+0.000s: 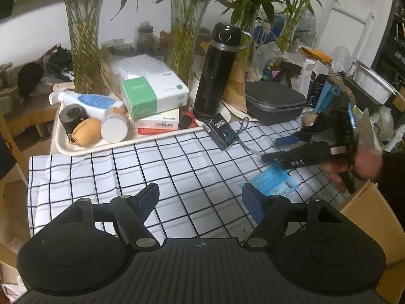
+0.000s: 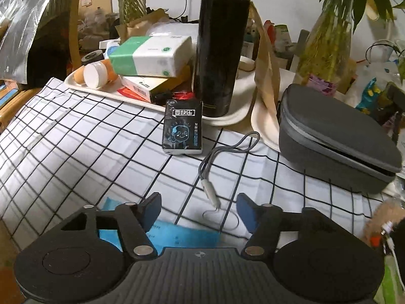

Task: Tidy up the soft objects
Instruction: 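Lower the right gripper past the blue wipes pack and close on the grey cable, then lift the grey cable with the right gripper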

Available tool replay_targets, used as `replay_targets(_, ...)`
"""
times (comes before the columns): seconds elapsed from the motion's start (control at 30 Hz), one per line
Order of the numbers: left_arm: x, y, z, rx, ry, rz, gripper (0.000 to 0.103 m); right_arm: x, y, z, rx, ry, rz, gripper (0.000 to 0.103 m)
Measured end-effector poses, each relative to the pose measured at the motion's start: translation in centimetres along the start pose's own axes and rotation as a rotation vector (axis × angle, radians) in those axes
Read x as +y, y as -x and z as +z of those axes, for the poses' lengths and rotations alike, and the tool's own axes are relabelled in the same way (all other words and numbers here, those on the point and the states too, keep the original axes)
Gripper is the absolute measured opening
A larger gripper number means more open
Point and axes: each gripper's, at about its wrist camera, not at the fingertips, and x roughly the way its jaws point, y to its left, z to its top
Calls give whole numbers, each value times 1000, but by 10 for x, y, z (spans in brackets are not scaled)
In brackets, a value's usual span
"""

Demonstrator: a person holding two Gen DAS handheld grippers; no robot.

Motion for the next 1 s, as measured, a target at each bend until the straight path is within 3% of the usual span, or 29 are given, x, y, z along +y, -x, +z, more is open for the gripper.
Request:
replay_targets(0.37, 4, -4, 1, 23, 30, -17, 72, -4, -38, 4, 34, -1, 25, 39)
replay_targets(0.6, 6, -8, 1, 40, 57, -34, 72, -6, -43, 6, 61, -44, 28, 11)
replay_targets(0.8, 5, -11, 0, 37, 46, -25, 72, -7, -40, 5, 63, -49, 15, 10)
replay_targets(1.0, 9, -9, 1, 16, 62, -20, 72, -8, -13, 12, 7, -51, -6, 10)
